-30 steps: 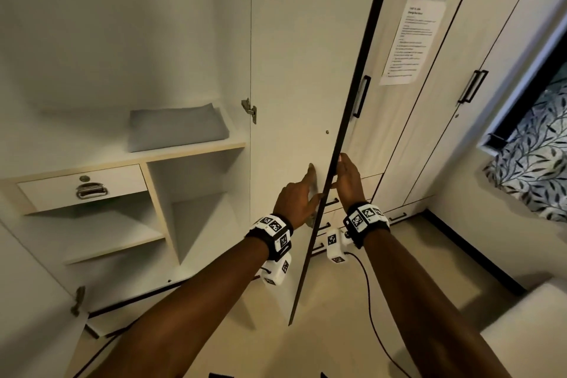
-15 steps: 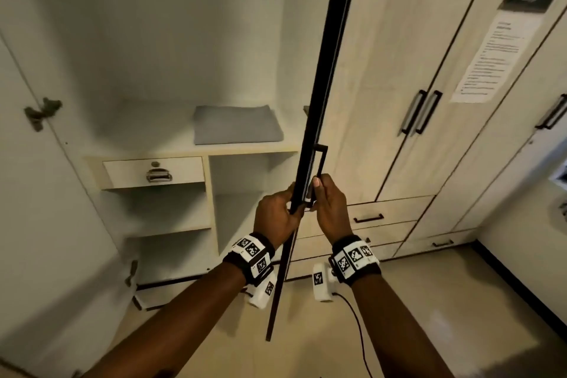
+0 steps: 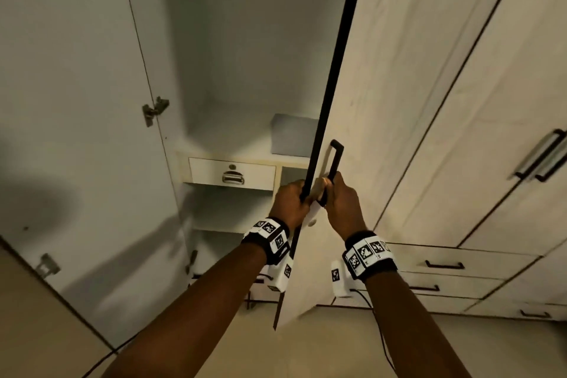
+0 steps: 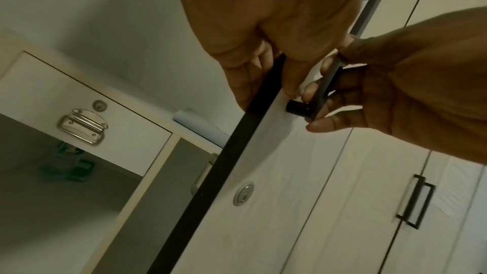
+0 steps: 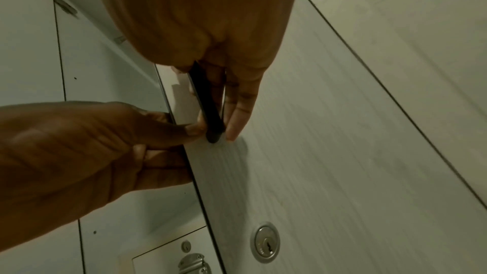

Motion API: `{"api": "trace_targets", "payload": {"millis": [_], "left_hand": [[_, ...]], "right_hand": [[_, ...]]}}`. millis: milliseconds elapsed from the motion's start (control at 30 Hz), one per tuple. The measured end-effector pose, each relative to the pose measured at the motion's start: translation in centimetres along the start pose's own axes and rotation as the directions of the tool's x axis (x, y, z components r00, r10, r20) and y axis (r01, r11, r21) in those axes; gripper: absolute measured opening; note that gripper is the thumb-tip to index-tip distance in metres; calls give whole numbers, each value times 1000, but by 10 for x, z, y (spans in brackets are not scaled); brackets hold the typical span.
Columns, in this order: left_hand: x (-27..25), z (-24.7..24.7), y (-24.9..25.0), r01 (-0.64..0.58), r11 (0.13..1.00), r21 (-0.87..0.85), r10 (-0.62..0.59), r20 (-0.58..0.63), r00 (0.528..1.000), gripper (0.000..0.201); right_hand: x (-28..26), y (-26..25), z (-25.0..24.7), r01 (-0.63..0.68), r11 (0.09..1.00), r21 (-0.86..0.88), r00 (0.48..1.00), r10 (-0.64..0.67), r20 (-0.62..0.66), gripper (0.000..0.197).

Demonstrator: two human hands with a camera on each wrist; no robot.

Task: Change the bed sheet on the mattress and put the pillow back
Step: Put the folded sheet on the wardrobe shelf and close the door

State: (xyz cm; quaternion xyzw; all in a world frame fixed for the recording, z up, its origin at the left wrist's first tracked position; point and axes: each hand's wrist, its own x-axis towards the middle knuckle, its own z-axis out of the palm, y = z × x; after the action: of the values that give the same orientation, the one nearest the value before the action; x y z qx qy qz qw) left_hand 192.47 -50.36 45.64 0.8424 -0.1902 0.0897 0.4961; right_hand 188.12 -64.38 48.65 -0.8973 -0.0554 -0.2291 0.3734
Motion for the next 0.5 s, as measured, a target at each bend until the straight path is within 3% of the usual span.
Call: {"api": "trace_targets", "payload": {"millis": [133,400,500], "left_hand": [[23,-10,-20,-15,999,-36,16,19,1000,11],[65,-27,-57,-63,996,-67,66,47,997,39],[83,-32,-64,-69,995,-77,73,54,996,28]], "right_hand": [[22,1,21,-15,1000,14,1000,15,-4,25],[63,6,57,-43,999,-11,999,43,12,23],[81,7,67,-19,999,-43,1000,19,-1,25]]}}
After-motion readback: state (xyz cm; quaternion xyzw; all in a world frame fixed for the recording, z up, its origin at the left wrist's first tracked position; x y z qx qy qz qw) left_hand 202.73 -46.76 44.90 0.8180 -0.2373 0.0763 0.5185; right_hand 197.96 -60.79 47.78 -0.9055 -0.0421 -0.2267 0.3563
